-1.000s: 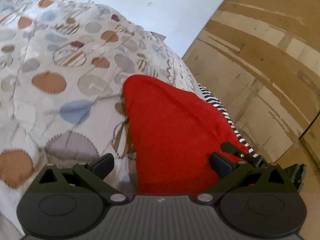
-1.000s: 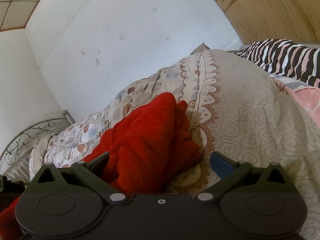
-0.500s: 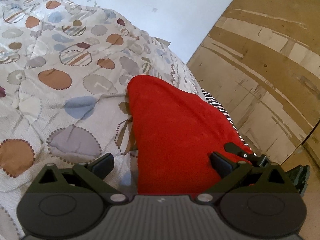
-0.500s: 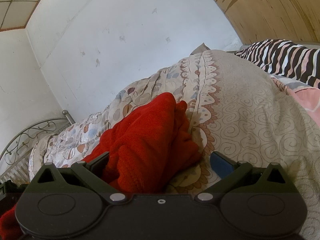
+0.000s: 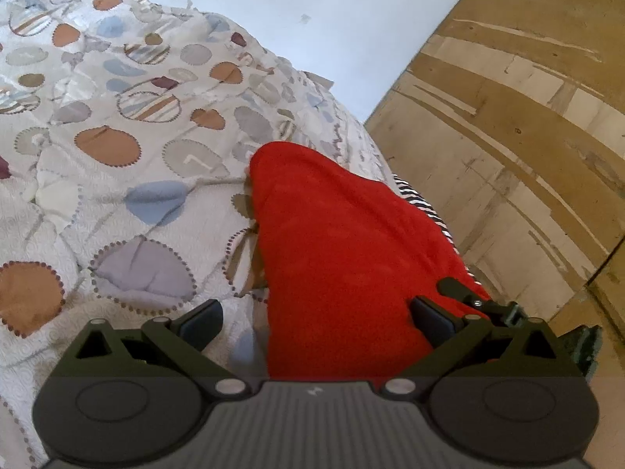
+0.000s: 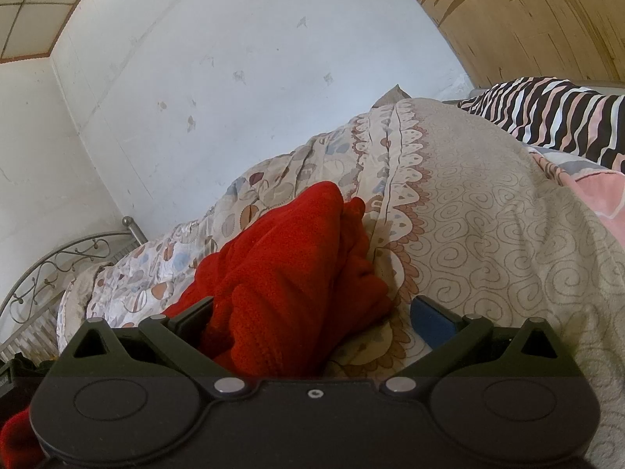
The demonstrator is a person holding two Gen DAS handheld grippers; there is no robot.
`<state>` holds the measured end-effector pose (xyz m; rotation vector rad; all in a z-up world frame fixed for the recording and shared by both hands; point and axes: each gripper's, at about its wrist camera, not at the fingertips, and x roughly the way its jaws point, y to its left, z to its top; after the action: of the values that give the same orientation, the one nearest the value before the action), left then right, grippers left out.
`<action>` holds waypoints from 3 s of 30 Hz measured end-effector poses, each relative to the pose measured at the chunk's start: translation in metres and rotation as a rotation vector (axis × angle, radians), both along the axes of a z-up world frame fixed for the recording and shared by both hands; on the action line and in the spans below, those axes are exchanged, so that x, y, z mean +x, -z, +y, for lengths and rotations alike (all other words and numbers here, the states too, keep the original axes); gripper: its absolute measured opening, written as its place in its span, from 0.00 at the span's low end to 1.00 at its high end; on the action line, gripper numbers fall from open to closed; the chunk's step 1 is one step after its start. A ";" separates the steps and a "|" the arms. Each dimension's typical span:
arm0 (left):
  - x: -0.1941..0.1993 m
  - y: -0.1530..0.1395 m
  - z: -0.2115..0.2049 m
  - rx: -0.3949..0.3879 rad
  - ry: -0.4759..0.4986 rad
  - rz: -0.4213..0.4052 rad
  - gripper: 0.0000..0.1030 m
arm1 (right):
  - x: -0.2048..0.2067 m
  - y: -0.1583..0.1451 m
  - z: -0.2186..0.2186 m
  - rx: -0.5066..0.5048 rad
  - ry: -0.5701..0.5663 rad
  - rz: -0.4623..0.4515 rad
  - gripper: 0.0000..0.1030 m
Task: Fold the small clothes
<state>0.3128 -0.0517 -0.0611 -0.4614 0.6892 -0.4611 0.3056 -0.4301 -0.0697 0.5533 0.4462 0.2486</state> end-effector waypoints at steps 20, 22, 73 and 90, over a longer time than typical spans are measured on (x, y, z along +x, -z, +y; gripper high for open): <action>0.051 0.004 -0.003 -0.112 0.224 0.189 0.76 | 0.025 -0.021 -0.002 0.113 -0.103 0.132 0.50; 0.053 0.000 -0.003 -0.101 0.230 0.198 0.71 | 0.026 -0.027 0.002 0.100 -0.104 0.136 0.46; 0.025 -0.067 0.141 0.299 -0.224 -0.002 0.94 | 0.096 -0.062 0.177 -0.118 -0.218 0.020 0.83; -0.104 -0.147 0.120 0.336 -0.344 -0.242 0.99 | -0.052 -0.160 0.176 -0.277 -0.179 -0.270 1.00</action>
<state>0.2086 0.0683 0.0860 -0.1943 0.4289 -0.0695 0.2533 -0.2544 0.0907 0.2032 0.2611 0.4200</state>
